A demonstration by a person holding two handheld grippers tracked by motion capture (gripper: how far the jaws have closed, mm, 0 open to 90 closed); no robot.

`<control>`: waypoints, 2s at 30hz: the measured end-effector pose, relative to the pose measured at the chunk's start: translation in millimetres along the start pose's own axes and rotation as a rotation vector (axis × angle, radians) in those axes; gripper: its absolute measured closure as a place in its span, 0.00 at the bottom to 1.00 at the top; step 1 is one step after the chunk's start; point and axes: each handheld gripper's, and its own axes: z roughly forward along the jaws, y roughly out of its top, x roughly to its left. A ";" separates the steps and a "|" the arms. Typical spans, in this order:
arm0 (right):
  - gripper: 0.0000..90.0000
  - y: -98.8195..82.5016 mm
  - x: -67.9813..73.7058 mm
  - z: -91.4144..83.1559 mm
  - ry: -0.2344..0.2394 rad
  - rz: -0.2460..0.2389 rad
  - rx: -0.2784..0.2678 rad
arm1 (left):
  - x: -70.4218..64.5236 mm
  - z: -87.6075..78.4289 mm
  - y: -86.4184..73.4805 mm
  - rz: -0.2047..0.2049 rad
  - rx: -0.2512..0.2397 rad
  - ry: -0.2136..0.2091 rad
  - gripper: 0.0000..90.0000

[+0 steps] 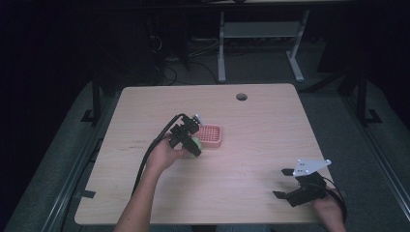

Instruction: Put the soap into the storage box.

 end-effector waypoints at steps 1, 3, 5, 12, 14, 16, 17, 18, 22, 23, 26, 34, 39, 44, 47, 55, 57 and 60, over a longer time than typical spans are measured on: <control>0.15 0.0 0.1 0.0 0.000 0.000 0.000 | 1.3 -0.2 1.2 -0.003 0.000 -0.008 0.29; 0.15 0.0 0.2 -0.2 0.000 0.000 0.000 | 2.7 0.4 3.7 -0.007 -0.007 -0.011 0.29; 0.15 -0.1 0.1 -0.4 -0.001 0.001 -0.001 | 4.1 0.8 6.8 -0.002 -0.001 -0.008 0.29; 0.15 -0.8 -0.9 -1.0 -0.002 0.005 -0.005 | 7.5 3.1 19.6 -0.003 -0.005 -0.005 0.29; 0.15 -1.2 -1.4 -1.3 -0.001 0.003 -0.009 | 7.3 3.3 23.8 0.001 -0.004 0.003 0.29; 0.15 -1.2 -1.4 -1.5 -0.001 0.004 -0.009 | 7.5 3.1 26.1 0.005 -0.002 0.005 0.29; 0.15 -1.1 -1.2 -1.6 -0.002 0.008 -0.008 | 7.6 2.7 28.5 0.009 -0.001 0.008 0.29; 0.15 -1.1 -1.2 -1.6 -0.002 0.008 -0.008 | 7.3 2.5 30.7 0.005 -0.007 0.009 0.29; 0.15 -1.3 -1.2 -1.8 -0.002 0.008 -0.009 | 7.4 1.6 39.8 0.011 -0.017 0.002 0.29; 0.15 -1.4 -1.4 -1.9 -0.001 0.009 -0.010 | 7.1 2.0 42.0 0.010 -0.019 0.002 0.29; 0.15 -1.7 -1.7 -2.2 -0.002 0.012 -0.012 | 6.9 4.8 47.7 0.005 -0.024 -0.005 0.29; 0.15 -2.4 -2.4 -3.3 -0.002 0.015 -0.017 | 12.3 11.6 63.8 -0.001 -0.011 -0.004 0.29; 0.15 -2.7 -2.8 -3.7 -0.003 0.014 -0.021 | 16.7 18.9 71.7 -0.015 -0.006 -0.013 0.29; 0.15 -2.6 -2.6 -3.9 -0.004 0.011 -0.022 | 19.8 24.0 76.2 -0.026 0.012 -0.008 0.29; 0.15 -2.6 -2.5 -4.1 -0.004 0.011 -0.022 | 22.7 26.6 77.8 -0.040 0.015 -0.015 0.29; 0.15 -2.2 -2.0 -4.4 -0.002 0.013 -0.023 | 27.6 39.8 79.9 -0.083 0.022 -0.023 0.29; 0.15 -2.3 -2.4 -4.2 -0.002 0.011 -0.024 | 28.9 41.4 80.1 -0.089 0.028 -0.027 0.29; 0.15 -2.4 -2.4 -4.1 -0.002 0.011 -0.024 | 30.7 43.4 80.0 -0.089 0.036 -0.015 0.29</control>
